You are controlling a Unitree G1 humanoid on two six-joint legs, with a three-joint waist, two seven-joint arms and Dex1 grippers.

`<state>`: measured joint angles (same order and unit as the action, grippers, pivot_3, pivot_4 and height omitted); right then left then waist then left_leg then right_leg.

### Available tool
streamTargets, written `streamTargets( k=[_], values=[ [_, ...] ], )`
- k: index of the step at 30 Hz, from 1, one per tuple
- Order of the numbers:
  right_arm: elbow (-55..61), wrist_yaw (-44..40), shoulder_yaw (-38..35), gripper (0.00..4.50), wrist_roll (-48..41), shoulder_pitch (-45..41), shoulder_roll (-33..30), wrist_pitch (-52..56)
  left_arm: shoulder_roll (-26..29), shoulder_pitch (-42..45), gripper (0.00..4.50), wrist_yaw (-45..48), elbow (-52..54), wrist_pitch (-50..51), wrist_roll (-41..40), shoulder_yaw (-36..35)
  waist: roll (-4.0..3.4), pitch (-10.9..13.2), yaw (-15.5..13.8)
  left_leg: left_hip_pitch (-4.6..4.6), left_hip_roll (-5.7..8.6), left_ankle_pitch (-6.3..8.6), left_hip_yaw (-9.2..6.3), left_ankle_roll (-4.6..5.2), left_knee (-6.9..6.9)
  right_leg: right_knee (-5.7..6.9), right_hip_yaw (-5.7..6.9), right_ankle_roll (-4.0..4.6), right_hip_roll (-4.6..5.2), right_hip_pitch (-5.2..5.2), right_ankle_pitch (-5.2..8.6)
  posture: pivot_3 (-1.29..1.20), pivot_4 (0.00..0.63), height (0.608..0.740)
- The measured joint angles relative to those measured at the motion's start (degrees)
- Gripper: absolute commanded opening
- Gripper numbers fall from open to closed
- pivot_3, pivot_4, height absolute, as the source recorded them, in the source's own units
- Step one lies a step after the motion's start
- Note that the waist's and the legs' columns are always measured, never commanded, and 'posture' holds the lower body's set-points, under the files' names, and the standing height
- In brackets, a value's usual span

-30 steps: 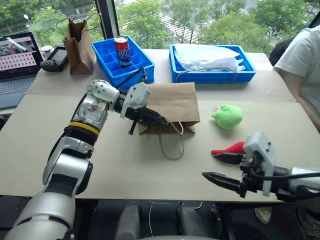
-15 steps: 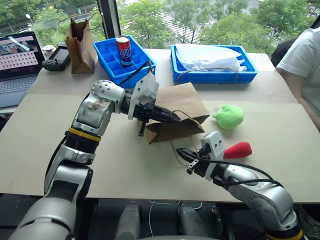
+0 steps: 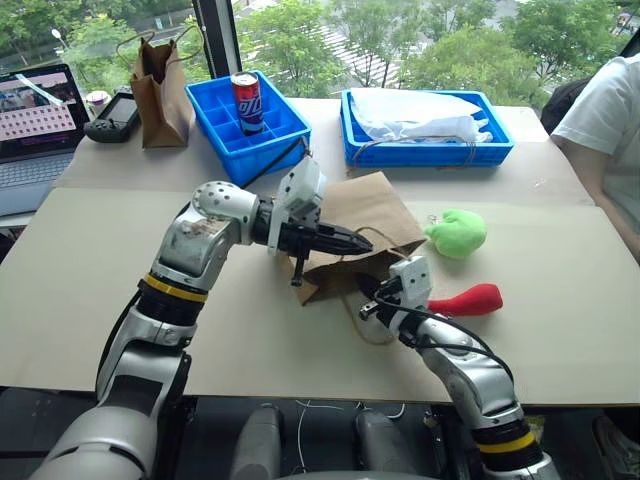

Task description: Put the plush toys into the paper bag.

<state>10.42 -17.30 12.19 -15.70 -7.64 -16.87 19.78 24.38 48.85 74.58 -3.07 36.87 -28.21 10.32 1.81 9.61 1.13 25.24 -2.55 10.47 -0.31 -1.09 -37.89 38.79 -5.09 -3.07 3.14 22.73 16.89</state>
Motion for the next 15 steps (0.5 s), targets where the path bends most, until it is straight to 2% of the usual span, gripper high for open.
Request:
streamTargets(
  k=[3, 6, 11, 15],
  values=[
    [-1.53, -1.54, 0.74, 0.02, 2.61, -1.18, -0.43, -1.12, -0.37, 1.83, 0.00, -4.26, -2.14, 11.21, -4.47, -3.14, 0.00, 0.00, 0.18, -0.08, 0.00, -0.01, -0.03, -0.01, -0.02, 0.15, 0.01, -0.02, -0.02, 0.01, 0.01, 0.00, 0.150, 0.698],
    [-1.66, -2.78, 0.99, 0.02, 4.29, -1.43, -0.62, -1.25, 0.62, 4.02, 0.00, -8.44, -6.97, 16.21, -4.71, -5.35, 0.00, 0.00, 0.28, -0.10, 0.00, -0.02, -0.04, -0.02, -0.02, 0.15, 0.01, -0.03, -0.03, 0.00, 0.02, 0.00, 0.150, 0.698],
    [-1.39, -4.17, 0.94, 0.02, 5.69, -1.45, -0.95, -0.61, 1.21, 9.81, 0.00, -14.92, -15.16, 18.25, -4.50, -10.41, 0.01, 0.00, 0.26, -0.10, 0.01, -0.02, -0.04, -0.03, -0.02, 0.14, 0.02, -0.02, -0.02, -0.02, 0.02, 0.00, 0.150, 0.698],
    [-0.86, -4.89, 0.74, 0.02, 6.52, -1.18, -0.94, -0.29, -1.27, 13.00, 0.00, -19.95, -20.14, 18.72, -5.19, -14.80, 0.01, 0.00, 0.08, -0.10, 0.02, -0.02, -0.04, -0.03, -0.02, 0.13, 0.02, -0.02, 0.00, -0.03, 0.02, 0.00, 0.150, 0.698]
  ],
)
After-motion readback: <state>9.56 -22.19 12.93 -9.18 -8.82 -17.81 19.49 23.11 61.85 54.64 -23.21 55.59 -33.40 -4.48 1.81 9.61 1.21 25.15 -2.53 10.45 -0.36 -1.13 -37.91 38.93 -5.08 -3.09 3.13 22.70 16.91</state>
